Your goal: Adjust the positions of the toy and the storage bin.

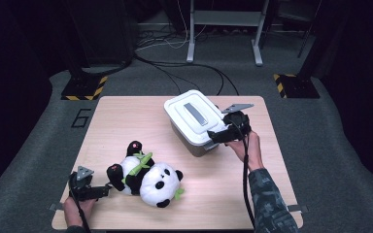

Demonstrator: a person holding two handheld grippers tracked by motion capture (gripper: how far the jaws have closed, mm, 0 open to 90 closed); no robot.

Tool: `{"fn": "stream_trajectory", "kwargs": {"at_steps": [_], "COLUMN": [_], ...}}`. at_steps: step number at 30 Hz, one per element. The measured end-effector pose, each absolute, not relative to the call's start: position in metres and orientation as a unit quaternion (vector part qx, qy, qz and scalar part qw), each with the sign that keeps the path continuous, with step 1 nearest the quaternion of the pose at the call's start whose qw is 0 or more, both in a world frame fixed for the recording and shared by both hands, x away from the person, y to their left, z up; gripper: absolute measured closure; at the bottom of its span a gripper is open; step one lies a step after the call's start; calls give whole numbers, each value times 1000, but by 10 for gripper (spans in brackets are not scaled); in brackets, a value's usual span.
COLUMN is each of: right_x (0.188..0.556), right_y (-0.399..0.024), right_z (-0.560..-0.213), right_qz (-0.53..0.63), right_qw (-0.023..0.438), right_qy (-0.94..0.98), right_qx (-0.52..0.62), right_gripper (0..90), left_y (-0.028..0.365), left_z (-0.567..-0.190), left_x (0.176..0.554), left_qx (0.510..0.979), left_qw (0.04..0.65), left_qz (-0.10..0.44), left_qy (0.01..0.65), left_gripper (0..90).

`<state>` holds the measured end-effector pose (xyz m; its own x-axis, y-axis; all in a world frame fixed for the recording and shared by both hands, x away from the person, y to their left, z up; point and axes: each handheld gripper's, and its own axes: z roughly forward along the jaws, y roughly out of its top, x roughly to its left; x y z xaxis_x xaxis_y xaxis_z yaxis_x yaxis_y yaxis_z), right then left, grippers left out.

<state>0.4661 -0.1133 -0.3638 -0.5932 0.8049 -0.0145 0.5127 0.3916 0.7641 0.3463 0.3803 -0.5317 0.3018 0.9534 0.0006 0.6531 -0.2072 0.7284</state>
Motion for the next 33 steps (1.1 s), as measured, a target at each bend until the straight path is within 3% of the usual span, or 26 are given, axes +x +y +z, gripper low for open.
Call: {"fn": "stream_trajectory", "kwargs": {"at_steps": [20,28,33], "right_x": [505,520,528], "right_y": [-79,-70,-64], "right_z": [-371,-376,-377], "right_qz": [356,355,347], "right_qw": [194,194,197], "right_qy": [823,822,821], "right_qx": [397,402,407], "right_gripper": [5,232,329], "left_y": [380,380,380], "left_z": [-532,-532,-532], "left_x": [346,346,346], "left_qx": [738,738,738], "left_qw": [324,324,324], "left_qz": [235,235,235], "left_qy": [543,543,544], "left_gripper": [37,37,37]}}
